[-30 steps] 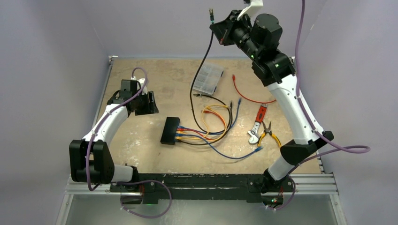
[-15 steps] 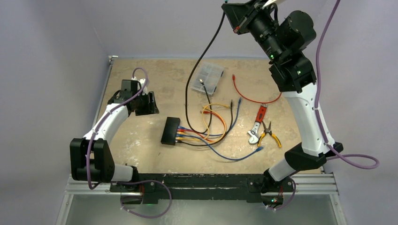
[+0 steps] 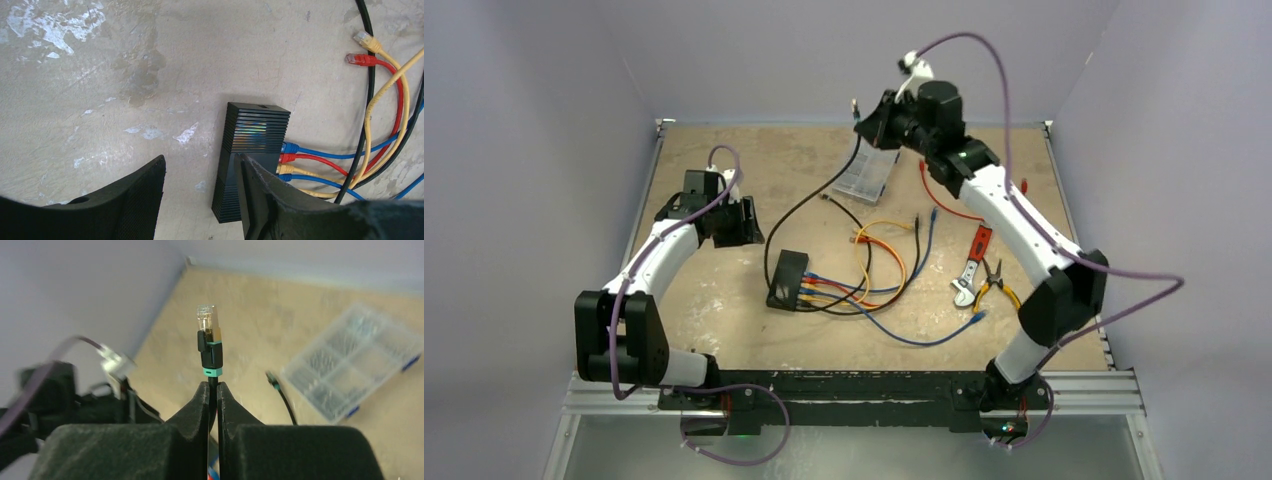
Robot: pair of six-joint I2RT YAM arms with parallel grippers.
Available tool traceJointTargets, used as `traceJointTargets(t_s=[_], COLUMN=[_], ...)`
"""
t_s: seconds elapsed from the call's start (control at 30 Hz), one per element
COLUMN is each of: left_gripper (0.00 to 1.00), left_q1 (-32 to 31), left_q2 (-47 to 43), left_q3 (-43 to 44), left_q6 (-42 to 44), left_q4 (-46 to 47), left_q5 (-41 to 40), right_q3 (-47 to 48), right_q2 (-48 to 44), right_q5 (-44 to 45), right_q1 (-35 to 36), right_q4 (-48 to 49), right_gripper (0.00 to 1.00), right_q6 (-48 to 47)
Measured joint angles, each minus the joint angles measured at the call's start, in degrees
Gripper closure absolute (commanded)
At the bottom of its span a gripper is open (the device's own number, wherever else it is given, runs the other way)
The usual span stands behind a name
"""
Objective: Pull the plug from the switch port
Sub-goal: Place the connector at the center of the board.
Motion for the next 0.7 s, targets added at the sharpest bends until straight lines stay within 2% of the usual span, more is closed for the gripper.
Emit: traceJointTargets(t_s=[0.1, 0.23, 0.33, 0.57, 0.7], left_gripper=[0.48, 0.48, 0.47, 0.47, 0.48], left_q1=[0.0, 0.0, 0.0, 0.0, 0.0], left_q2=[0.1, 0.1, 0.1, 0.2, 1.4], left_q3=[0.0, 0.0, 0.0, 0.0, 0.0], left_q6=[0.0, 0.0, 0.0, 0.0, 0.0], left_q4=[0.0, 0.0, 0.0, 0.0, 0.0], left_q5=[0.1, 0.1, 0.0, -0.5, -1.2], right_q3=[-4.9, -8.8, -11.2, -13.7, -15.9], right_q2=[5.0, 12.3, 15.3, 15.0, 13.9], right_q5=[-3.6, -8.4, -10.3, -10.5, -10.1], right_q1=[-0.6, -0.7, -0.7, 1.6, 6.3], right_q4=[0.0, -0.1, -0.3, 0.5, 1.7], right_gripper=[0.83, 0.57, 0.42, 0.25, 0.27], right_q6=[1.1, 1.5, 1.4, -0.4, -2.3])
